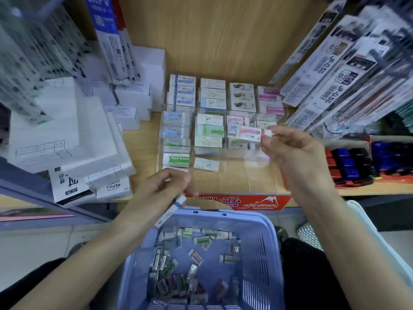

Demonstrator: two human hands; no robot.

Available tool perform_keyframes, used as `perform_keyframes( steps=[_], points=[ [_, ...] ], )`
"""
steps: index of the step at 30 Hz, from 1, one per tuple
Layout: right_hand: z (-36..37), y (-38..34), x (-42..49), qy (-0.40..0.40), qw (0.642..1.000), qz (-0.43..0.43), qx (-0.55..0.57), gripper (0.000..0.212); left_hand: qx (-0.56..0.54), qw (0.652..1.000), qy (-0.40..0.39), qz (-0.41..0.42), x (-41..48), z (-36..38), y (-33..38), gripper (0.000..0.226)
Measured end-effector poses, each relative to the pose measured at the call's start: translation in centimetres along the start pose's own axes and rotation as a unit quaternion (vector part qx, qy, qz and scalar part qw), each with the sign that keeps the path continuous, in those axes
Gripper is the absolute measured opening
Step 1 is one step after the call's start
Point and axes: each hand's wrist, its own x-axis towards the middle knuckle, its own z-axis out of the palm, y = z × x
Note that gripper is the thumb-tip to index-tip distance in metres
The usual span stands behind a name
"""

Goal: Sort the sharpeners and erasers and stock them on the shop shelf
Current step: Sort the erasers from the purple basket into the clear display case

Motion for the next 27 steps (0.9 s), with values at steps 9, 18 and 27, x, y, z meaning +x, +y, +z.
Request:
perform_keyframes(
  steps=[9, 18, 27],
  points=[
    [2.3, 0.6, 8.3, 0.092, 0.962, -0.078, -0.244, 0.022, -0.030, 0.999, -0.020, -0.010, 0.8, -0.3, -0.8, 0.026],
    [2.2, 2.1, 8.8, 0.078, 0.956, -0.084, -0.270, 0.022, -0.070, 0.997, -0.030, -0.006, 0.9, -0.5, -0.9, 0.026],
    [3.6, 1.6, 5.0, 0.010, 0.852, -0.219, -0.476, 0.024, -0.136, 0.991, 0.001, -0.011, 1.1, -0.8, -0.7, 0.027]
  ],
)
